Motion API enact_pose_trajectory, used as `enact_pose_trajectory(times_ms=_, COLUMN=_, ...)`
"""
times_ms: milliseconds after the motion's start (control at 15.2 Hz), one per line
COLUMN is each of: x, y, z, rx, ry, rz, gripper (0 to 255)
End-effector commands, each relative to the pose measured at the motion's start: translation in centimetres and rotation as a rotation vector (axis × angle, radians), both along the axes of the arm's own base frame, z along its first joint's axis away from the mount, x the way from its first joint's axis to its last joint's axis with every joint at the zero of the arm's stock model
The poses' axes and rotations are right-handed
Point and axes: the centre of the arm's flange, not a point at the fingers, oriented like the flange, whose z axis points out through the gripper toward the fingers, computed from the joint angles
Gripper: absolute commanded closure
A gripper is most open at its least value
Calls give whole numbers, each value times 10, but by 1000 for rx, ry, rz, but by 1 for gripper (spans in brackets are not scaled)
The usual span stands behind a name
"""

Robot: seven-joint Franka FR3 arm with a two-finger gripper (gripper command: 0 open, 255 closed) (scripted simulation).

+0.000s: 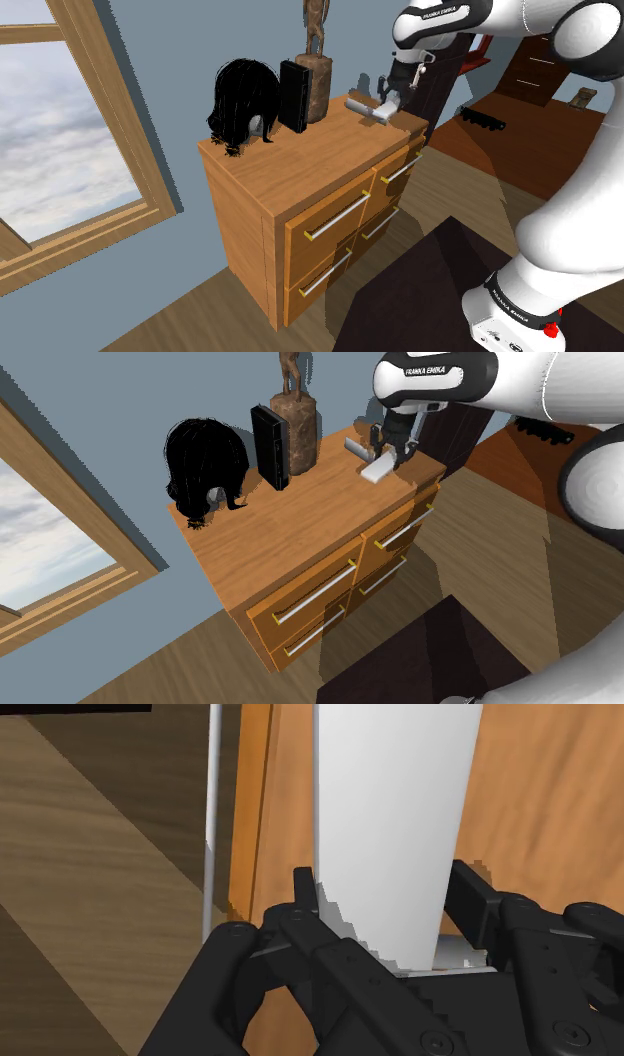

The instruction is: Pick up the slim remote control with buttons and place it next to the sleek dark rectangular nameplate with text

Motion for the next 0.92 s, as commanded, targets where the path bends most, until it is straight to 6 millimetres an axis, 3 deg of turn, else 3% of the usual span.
enact_pose_trajectory(times_ms=0, x=3, y=-28, z=0, rx=-1, ry=0, rz=1, gripper=255)
enact_pose_trajectory(times_ms=858, x=26, y=-198, z=0, rx=-1, ry=0, rz=1, gripper=255)
